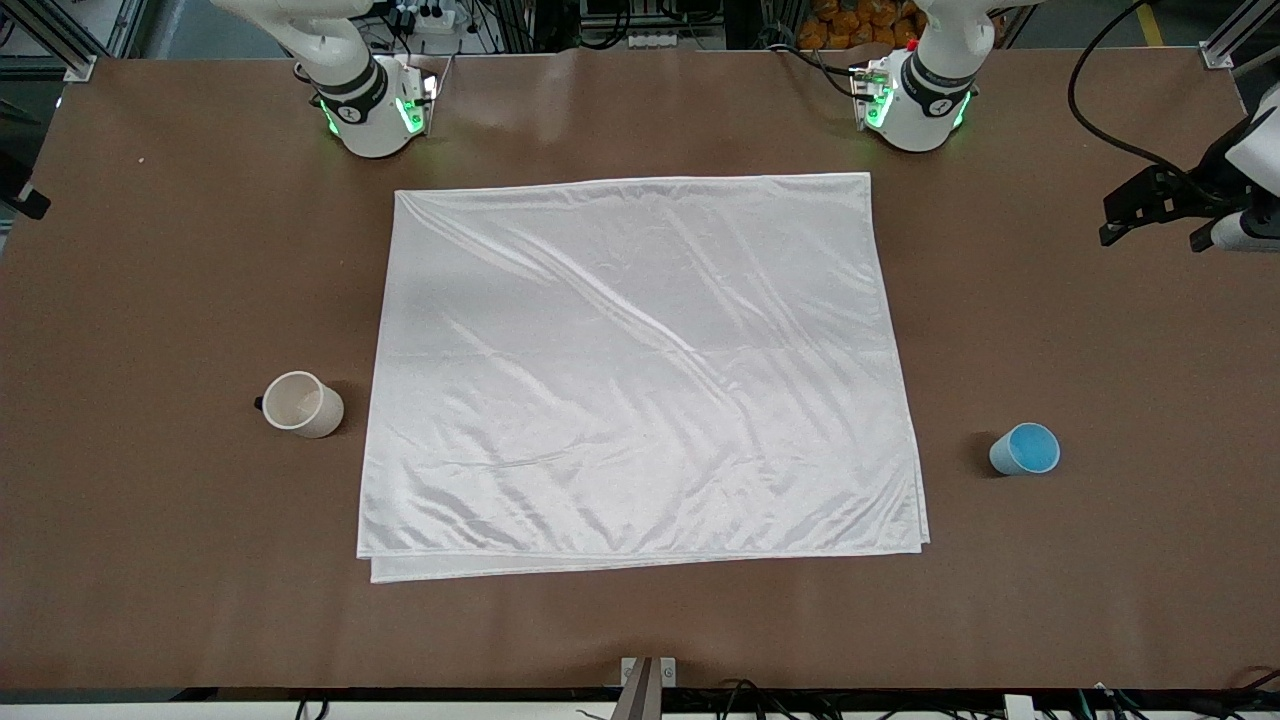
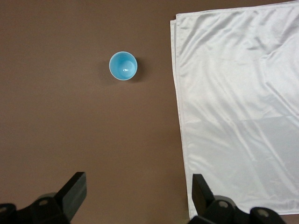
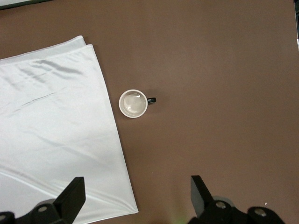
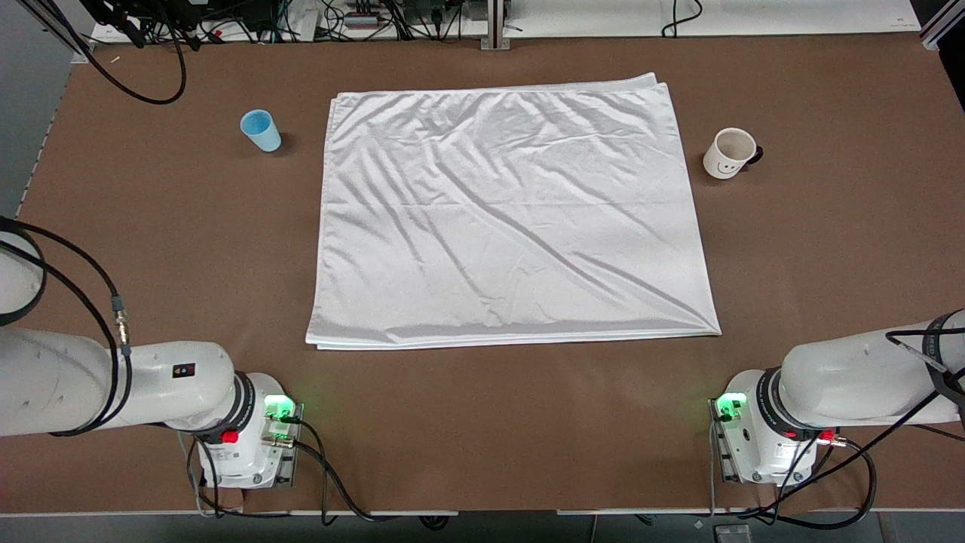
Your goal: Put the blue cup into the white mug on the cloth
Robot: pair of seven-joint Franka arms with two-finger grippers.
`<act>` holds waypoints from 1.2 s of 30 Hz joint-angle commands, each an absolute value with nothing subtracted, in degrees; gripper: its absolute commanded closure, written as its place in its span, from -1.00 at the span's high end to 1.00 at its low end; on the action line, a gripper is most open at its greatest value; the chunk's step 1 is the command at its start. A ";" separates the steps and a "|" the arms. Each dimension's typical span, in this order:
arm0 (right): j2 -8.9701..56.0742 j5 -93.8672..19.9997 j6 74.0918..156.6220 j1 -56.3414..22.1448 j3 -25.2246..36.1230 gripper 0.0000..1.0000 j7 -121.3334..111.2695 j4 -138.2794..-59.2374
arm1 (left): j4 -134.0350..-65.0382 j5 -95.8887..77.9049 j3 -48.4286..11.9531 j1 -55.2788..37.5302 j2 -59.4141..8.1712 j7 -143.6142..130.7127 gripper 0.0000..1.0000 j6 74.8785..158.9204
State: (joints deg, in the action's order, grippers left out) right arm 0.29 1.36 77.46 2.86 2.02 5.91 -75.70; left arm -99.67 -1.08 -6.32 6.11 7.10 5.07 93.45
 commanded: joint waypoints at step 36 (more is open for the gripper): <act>2.20 0.35 82.87 14.94 -5.98 1.00 1.41 -82.78 | -99.76 4.13 -6.33 6.77 1.32 6.50 1.00 101.07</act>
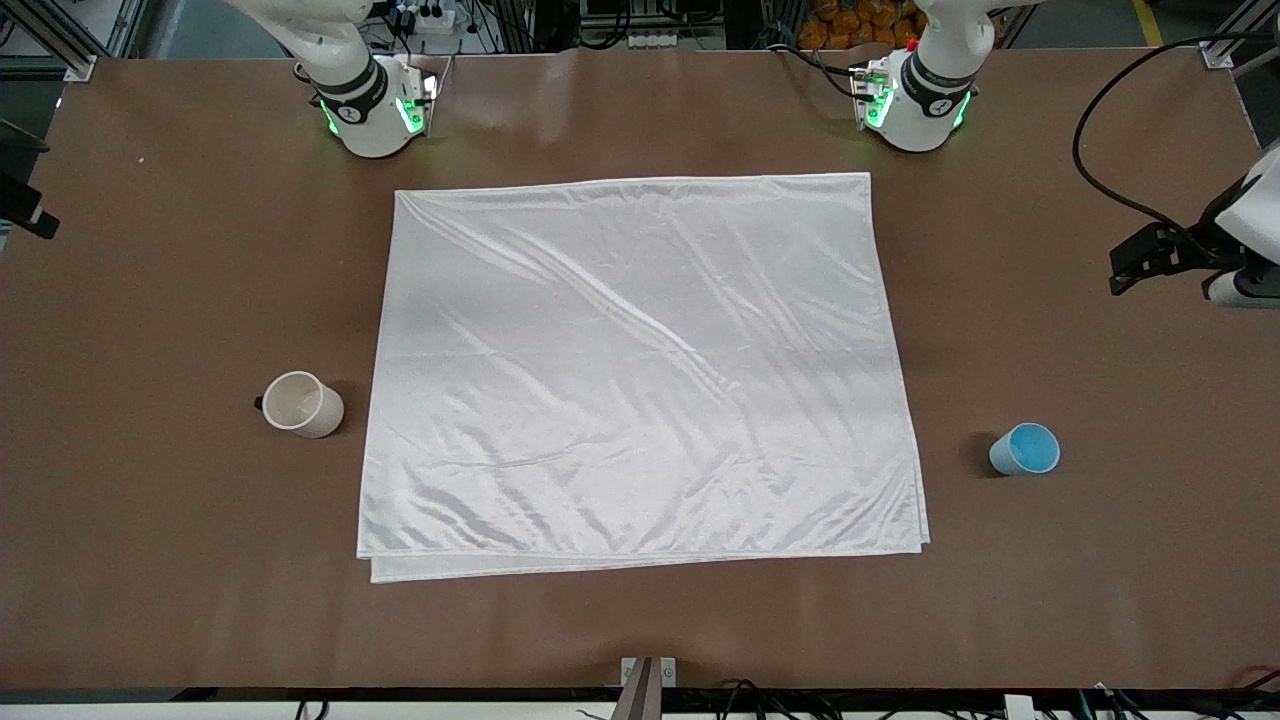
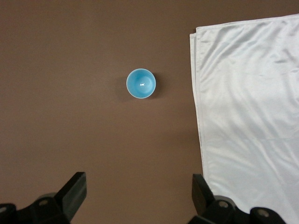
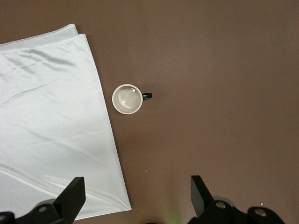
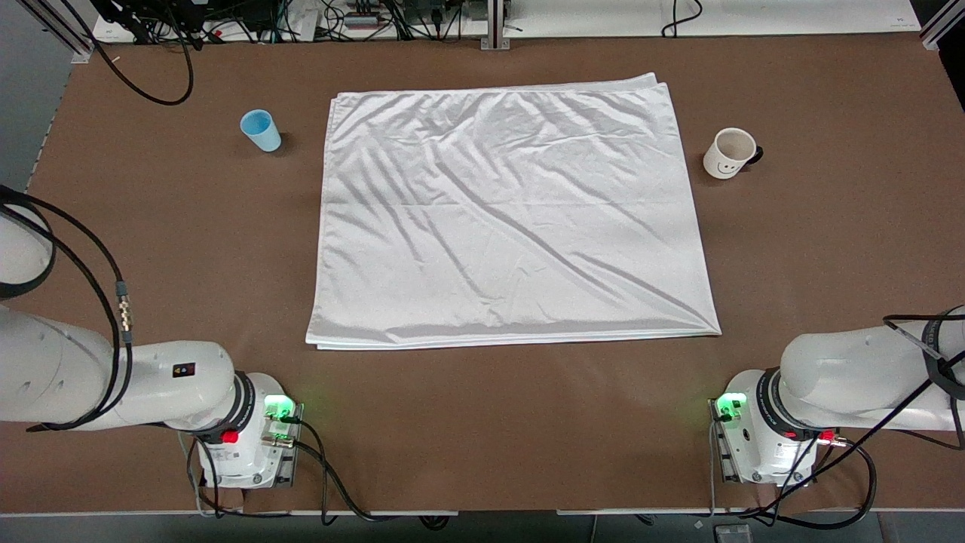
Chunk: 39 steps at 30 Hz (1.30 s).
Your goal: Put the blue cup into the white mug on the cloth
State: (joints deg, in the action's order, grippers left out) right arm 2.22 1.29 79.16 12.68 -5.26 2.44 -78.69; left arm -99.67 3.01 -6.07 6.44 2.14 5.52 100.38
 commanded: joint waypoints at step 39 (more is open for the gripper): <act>9.22 1.05 119.26 16.08 -6.06 1.00 31.54 -110.83 | -93.52 4.13 -6.33 6.42 -14.76 5.89 1.00 100.90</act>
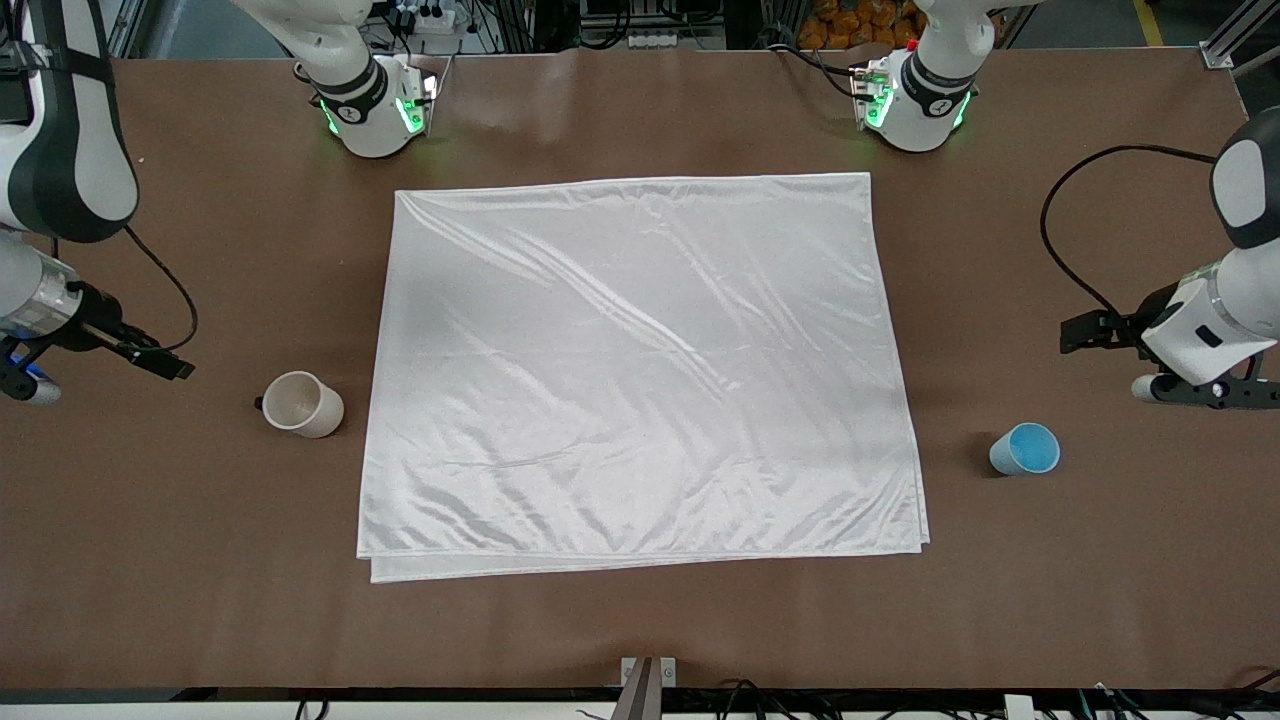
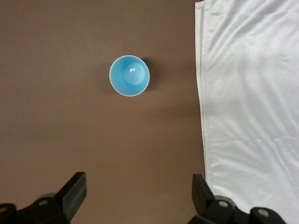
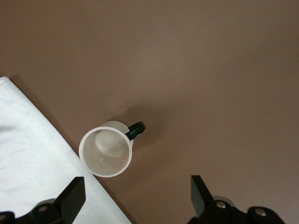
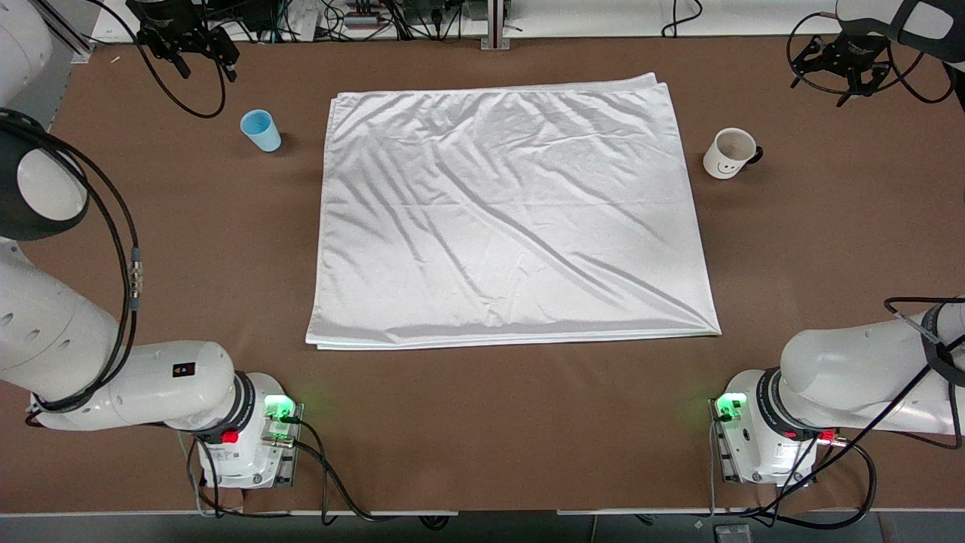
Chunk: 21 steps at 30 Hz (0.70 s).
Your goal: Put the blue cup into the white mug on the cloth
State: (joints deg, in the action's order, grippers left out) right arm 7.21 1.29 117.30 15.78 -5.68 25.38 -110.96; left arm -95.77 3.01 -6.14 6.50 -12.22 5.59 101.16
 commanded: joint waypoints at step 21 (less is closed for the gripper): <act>20.30 -2.81 127.78 19.07 -6.06 1.00 43.24 -110.74 | -92.29 4.57 -6.33 6.94 -20.65 5.98 1.00 104.06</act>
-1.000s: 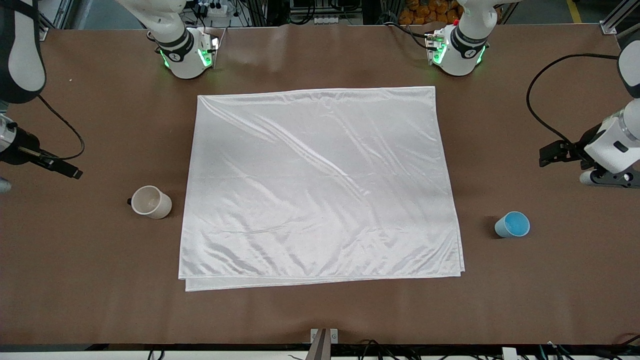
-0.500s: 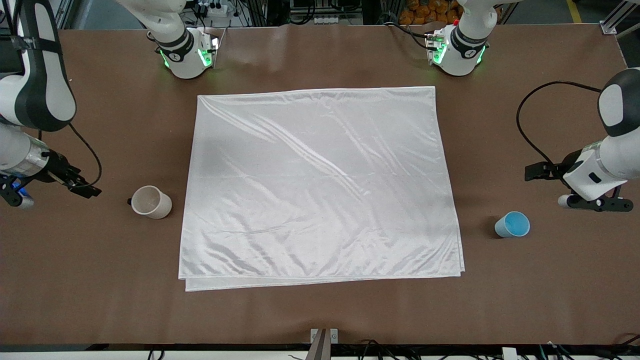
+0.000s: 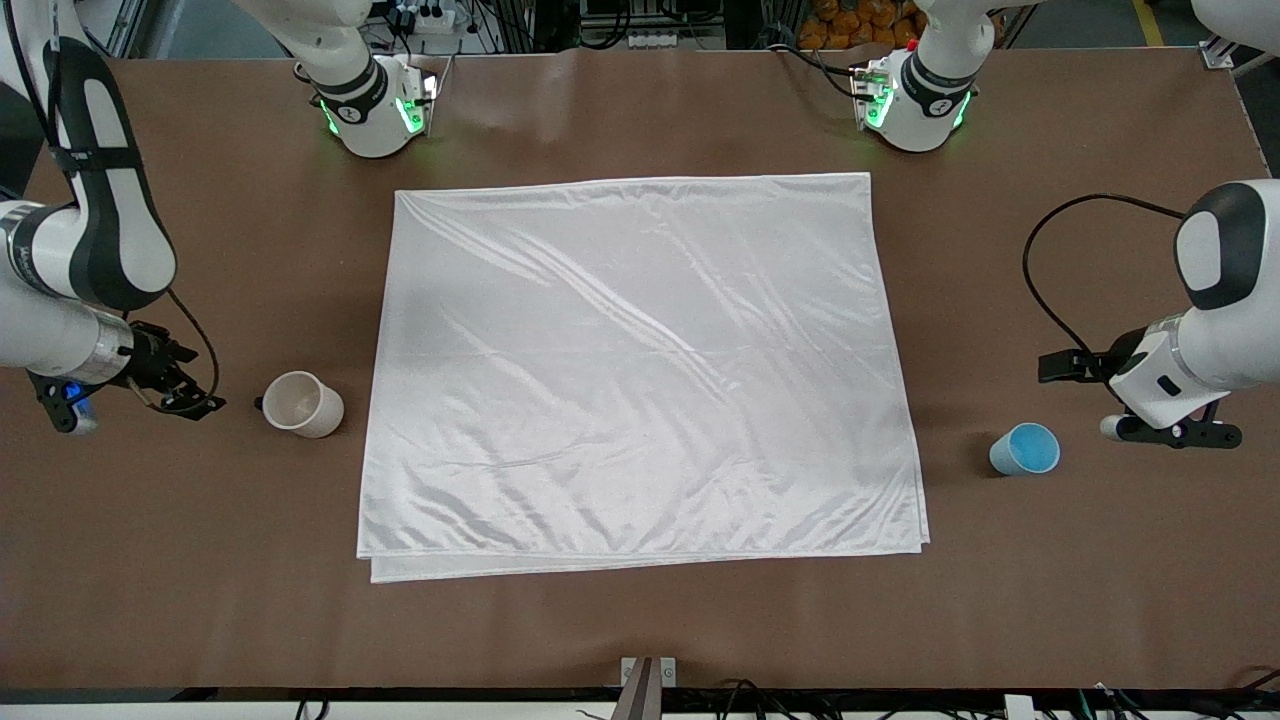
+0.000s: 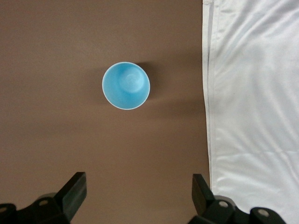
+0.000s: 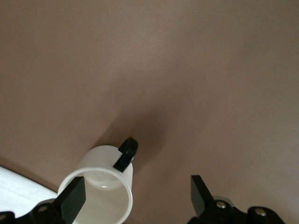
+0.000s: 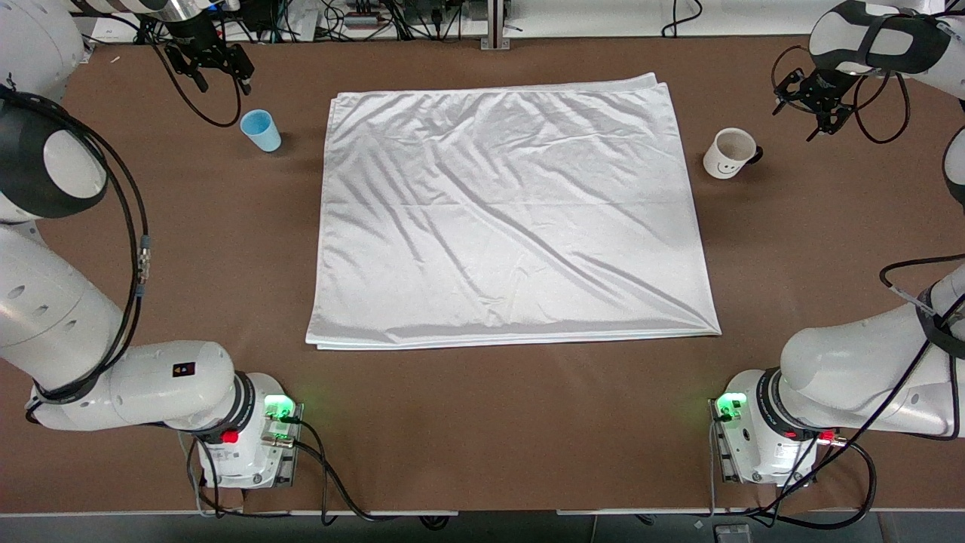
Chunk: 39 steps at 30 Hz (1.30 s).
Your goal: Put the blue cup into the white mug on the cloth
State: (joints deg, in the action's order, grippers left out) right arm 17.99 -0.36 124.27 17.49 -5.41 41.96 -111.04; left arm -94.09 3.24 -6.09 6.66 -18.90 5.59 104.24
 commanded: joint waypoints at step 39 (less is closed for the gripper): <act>30.06 -5.18 136.49 18.02 -6.33 0.44 50.63 -110.57 | -88.33 7.47 -6.24 6.15 -34.45 6.06 1.00 115.04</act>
